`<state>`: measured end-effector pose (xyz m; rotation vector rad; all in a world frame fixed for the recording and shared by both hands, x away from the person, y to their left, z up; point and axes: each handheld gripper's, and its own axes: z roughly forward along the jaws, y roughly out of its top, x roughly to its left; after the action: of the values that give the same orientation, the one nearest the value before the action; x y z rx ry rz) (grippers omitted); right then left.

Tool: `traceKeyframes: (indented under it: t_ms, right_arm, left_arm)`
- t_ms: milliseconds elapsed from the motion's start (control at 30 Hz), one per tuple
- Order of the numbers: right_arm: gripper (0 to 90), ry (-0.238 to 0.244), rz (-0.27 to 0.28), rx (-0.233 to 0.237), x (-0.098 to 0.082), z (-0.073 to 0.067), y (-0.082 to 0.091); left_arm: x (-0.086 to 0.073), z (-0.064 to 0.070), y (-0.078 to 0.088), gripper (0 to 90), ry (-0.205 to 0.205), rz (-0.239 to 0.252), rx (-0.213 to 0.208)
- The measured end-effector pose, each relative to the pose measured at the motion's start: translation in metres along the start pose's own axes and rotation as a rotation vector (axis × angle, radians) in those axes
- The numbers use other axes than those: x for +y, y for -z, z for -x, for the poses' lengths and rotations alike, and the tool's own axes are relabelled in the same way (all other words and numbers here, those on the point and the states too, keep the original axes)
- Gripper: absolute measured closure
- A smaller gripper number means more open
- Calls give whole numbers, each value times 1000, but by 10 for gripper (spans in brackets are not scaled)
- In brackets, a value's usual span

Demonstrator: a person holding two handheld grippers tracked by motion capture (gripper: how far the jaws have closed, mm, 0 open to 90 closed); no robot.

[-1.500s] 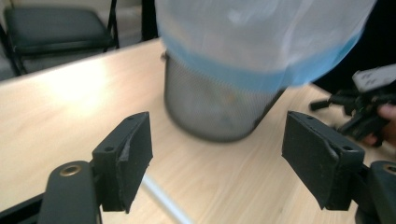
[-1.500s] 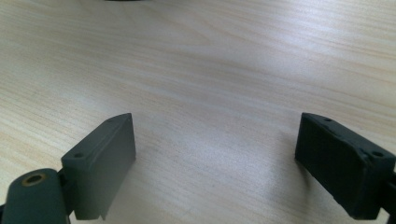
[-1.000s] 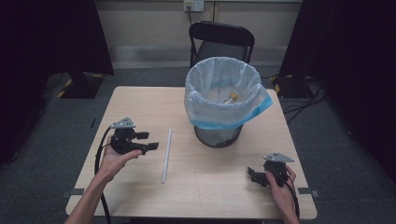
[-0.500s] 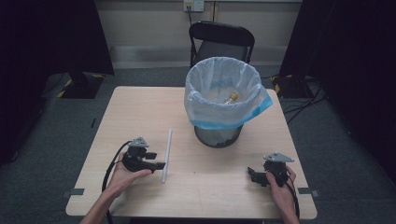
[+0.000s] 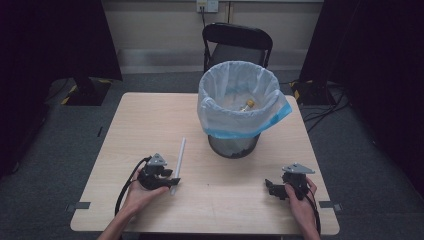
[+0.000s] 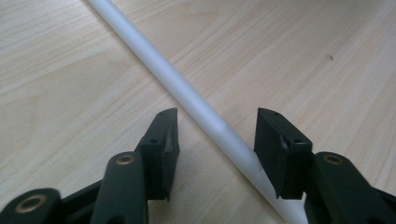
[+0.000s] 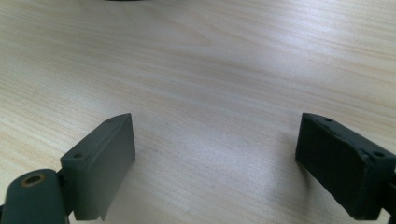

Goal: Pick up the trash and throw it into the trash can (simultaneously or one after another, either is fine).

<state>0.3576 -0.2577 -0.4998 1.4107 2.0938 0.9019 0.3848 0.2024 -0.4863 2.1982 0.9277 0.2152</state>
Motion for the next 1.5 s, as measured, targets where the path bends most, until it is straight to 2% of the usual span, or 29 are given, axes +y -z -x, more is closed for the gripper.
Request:
traceKeyframes:
  t_ms: [67, 100, 133, 200, 333, 500, 633, 700, 867, 1067, 1367, 1500]
  right_arm:
    - [110, 0, 0, 0, 0, 0, 0]
    - [110, 0, -1, 2, 0, 0, 0]
    - [110, 0, 0, 0, 0, 0, 0]
    - [110, 0, 0, 0, 0, 0, 0]
    - [110, 0, -1, 2, 0, 0, 0]
    - [110, 0, -1, 2, 0, 0, 0]
    - [110, 0, -1, 2, 0, 0, 0]
    - [110, 0, -1, 2, 0, 0, 0]
    - [110, 0, -1, 1, 0, 0, 0]
    - [110, 0, -1, 1, 0, 0, 0]
    - [110, 0, 0, 0, 0, 0, 0]
    - [109, 2, 1, 1, 0, 0, 0]
  left_arm:
    - [-1, -2, 2, 551, 6, -6, 21]
    - [-2, -5, 4, 551, 4, -9, 53]
    - [-3, -10, 6, 555, 10, -13, 65]
    - [-7, -19, 12, 593, 44, -12, 82]
    - [-14, -31, 20, 657, 67, -3, 107]
    - [-12, -28, 19, 718, 17, -20, 147]
    - [-11, -31, 19, 794, 46, -20, 146]
    - [-11, -30, 19, 797, 42, -26, 162]
    - [-11, -32, 19, 805, 61, -23, 149]
    - [-11, -31, 19, 807, 87, -18, 155]
    - [-16, -35, 22, 808, 111, 3, 135]
    - [-16, -37, 25, 808, 124, 28, 113]
